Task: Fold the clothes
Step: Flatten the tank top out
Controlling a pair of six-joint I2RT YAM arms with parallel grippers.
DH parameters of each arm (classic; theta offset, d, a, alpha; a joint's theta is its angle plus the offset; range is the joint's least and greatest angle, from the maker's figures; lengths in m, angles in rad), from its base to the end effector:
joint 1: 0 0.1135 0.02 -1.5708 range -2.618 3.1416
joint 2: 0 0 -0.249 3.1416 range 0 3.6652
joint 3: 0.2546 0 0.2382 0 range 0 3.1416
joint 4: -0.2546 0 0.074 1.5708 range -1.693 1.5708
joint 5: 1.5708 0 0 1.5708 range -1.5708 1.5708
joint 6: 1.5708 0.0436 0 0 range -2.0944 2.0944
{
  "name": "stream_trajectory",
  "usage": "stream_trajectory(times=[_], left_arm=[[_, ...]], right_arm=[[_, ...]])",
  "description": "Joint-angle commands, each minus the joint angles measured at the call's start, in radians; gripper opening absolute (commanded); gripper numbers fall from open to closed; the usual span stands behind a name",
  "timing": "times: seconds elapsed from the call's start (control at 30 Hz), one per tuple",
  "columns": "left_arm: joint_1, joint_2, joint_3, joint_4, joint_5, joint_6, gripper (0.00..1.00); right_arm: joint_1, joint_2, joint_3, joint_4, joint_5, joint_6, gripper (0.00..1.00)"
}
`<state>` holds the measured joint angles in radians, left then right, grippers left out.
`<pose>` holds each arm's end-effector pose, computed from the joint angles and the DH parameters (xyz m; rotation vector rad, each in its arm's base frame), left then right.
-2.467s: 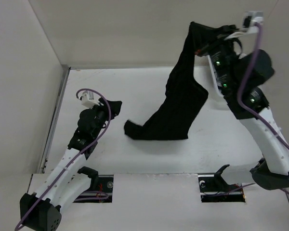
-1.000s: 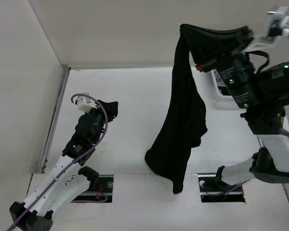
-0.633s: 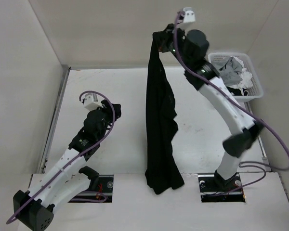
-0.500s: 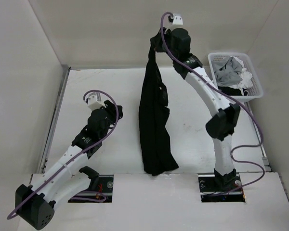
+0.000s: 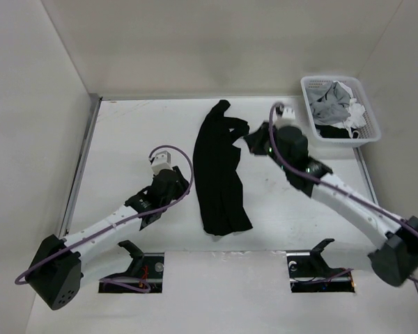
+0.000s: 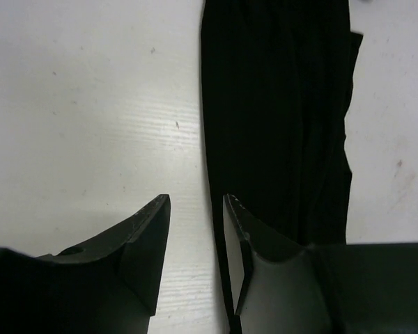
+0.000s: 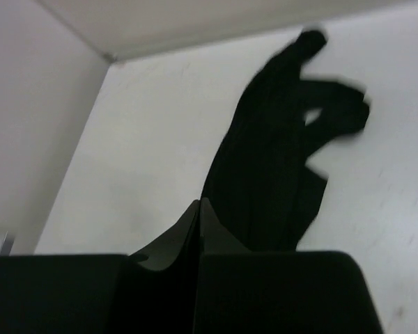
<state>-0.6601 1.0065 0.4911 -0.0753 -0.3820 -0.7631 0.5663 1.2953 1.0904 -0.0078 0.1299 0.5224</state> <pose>0.1775 -0.1172 0.1987 -0.3295 2.1188 -0.4307 0.2602 0.1587 0.3402 0.0558 1.8302 0.6625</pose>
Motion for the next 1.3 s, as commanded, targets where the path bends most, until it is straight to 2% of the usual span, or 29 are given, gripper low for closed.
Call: stream_trajectory(times=[0.0,0.13,0.2,0.27,0.43,0.73,1.0,1.03,1.1,1.17,1.27], left_arm=[[-0.043,0.021,-0.017,0.032,0.025,-0.022,0.34],[-0.089,0.073,-0.037,0.051,0.067,-0.025,0.35],[-0.104,0.092,-0.054,0.071,0.09,-0.031,0.35],[-0.117,0.101,-0.071,0.089,0.113,-0.039,0.35],[-0.138,0.096,-0.103,0.1,0.152,-0.047,0.35],[-0.14,0.09,-0.144,0.108,0.193,-0.047,0.35],[-0.118,0.047,-0.152,0.109,0.195,-0.044,0.35],[-0.115,0.046,-0.152,0.109,0.193,-0.041,0.35],[-0.106,0.043,-0.154,0.109,0.196,-0.039,0.35],[-0.098,0.04,-0.155,0.109,0.196,-0.039,0.35],[-0.092,0.03,-0.152,0.1,0.196,-0.036,0.35]], right_arm=[[0.109,-0.101,-0.297,0.016,0.124,0.152,0.04],[0.259,-0.252,-0.526,-0.154,0.209,0.393,0.23],[0.338,-0.313,-0.581,-0.245,0.252,0.494,0.34],[0.399,-0.358,-0.603,-0.348,0.298,0.597,0.42],[0.468,-0.332,-0.619,-0.465,0.321,0.729,0.49],[0.508,-0.231,-0.632,-0.374,0.251,0.743,0.45],[0.432,-0.166,-0.658,-0.232,0.14,0.685,0.36],[0.419,-0.165,-0.661,-0.222,0.129,0.676,0.32],[0.404,-0.172,-0.661,-0.222,0.131,0.665,0.16],[0.389,-0.217,-0.653,-0.221,0.146,0.647,0.05],[0.372,-0.351,-0.624,-0.224,0.213,0.598,0.0]])
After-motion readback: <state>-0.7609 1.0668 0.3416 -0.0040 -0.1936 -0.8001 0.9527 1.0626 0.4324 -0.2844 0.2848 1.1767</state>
